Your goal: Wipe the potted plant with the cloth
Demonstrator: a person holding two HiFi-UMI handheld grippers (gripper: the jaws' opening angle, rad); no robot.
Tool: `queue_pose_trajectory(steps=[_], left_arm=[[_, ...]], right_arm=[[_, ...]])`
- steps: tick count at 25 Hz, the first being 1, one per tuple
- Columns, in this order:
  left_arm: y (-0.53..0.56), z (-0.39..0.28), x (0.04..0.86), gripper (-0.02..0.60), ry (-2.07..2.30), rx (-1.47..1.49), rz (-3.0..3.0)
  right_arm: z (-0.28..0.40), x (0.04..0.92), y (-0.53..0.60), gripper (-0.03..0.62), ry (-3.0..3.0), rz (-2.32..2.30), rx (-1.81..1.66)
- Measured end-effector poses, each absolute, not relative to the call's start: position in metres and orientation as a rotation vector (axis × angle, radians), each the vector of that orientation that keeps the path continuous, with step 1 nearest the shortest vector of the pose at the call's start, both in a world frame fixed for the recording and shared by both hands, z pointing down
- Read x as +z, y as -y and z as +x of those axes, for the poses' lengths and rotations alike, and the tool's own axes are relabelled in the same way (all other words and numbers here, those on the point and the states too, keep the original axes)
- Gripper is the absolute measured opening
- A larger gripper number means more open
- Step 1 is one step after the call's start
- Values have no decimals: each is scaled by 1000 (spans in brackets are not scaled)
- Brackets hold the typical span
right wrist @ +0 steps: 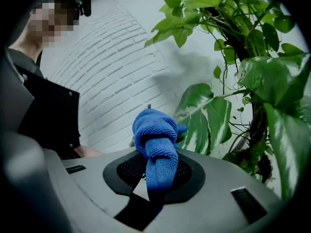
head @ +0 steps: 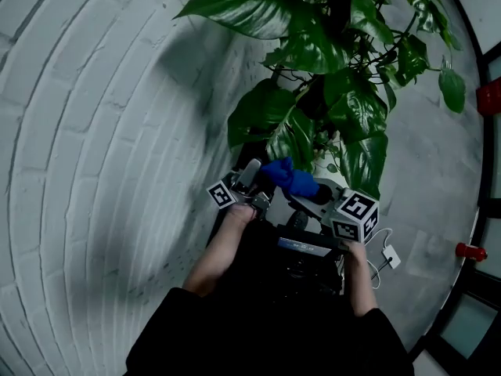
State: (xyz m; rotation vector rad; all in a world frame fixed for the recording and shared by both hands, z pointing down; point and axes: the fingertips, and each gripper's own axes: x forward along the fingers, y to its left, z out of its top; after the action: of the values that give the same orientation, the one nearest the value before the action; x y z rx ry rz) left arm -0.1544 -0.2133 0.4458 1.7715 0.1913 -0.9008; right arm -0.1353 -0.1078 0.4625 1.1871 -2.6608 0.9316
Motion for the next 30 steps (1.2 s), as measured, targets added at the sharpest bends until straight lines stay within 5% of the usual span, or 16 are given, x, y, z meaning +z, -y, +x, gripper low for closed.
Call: queue_pose_trajectory(steps=[11,30], left_arm=[[273,-162,436,440,-74,-1040,1869],[296,-166,393,440,-180,-1114,1912]], right_arm=[[-32,329,185,107,2672,1806,495],[-119,428,306,107,2570,1476,759]])
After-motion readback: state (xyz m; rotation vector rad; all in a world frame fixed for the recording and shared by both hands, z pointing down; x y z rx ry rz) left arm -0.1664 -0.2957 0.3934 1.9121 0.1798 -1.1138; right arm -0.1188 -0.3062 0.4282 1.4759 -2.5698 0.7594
